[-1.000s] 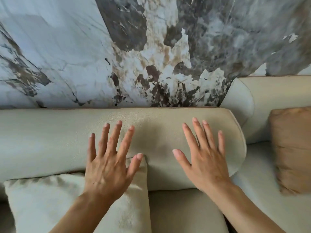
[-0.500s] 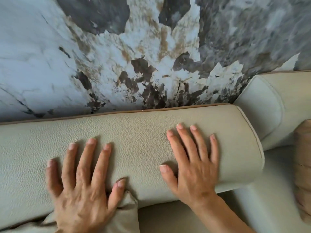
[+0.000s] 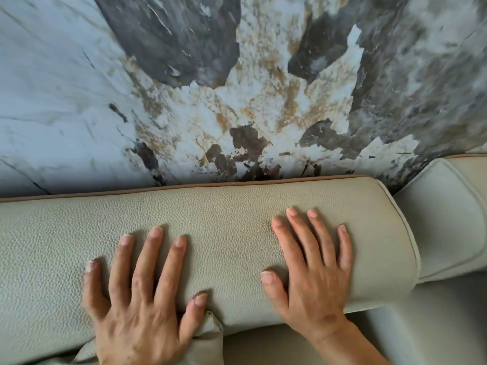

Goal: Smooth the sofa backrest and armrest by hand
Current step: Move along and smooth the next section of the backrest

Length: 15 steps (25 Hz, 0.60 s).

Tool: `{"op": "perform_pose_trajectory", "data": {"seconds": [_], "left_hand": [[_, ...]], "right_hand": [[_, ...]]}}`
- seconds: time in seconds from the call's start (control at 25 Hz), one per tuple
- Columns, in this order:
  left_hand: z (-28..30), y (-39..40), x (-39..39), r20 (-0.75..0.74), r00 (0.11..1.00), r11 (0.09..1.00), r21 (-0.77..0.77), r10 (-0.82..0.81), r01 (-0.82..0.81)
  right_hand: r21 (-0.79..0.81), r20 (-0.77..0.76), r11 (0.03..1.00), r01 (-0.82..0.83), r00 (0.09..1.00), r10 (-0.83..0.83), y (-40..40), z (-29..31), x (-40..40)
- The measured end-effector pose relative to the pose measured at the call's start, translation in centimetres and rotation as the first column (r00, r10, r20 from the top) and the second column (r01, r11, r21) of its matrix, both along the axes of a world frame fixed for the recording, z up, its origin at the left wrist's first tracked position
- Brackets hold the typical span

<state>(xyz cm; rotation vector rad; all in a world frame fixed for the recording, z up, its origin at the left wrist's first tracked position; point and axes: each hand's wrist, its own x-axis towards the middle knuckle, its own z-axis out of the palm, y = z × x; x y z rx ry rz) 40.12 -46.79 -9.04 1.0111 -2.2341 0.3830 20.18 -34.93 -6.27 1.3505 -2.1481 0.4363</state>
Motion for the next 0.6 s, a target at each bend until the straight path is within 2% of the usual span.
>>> {"op": "perform_pose_trajectory", "data": {"seconds": [0.6], "left_hand": [[-0.5, -3.7, -2.1, 0.008, 1.000, 0.999, -0.044, 0.017, -0.017]], "right_hand": [[-0.057, -0.050, 0.998, -0.028, 0.998, 0.025, -4.6, -0.7, -2.7]]}}
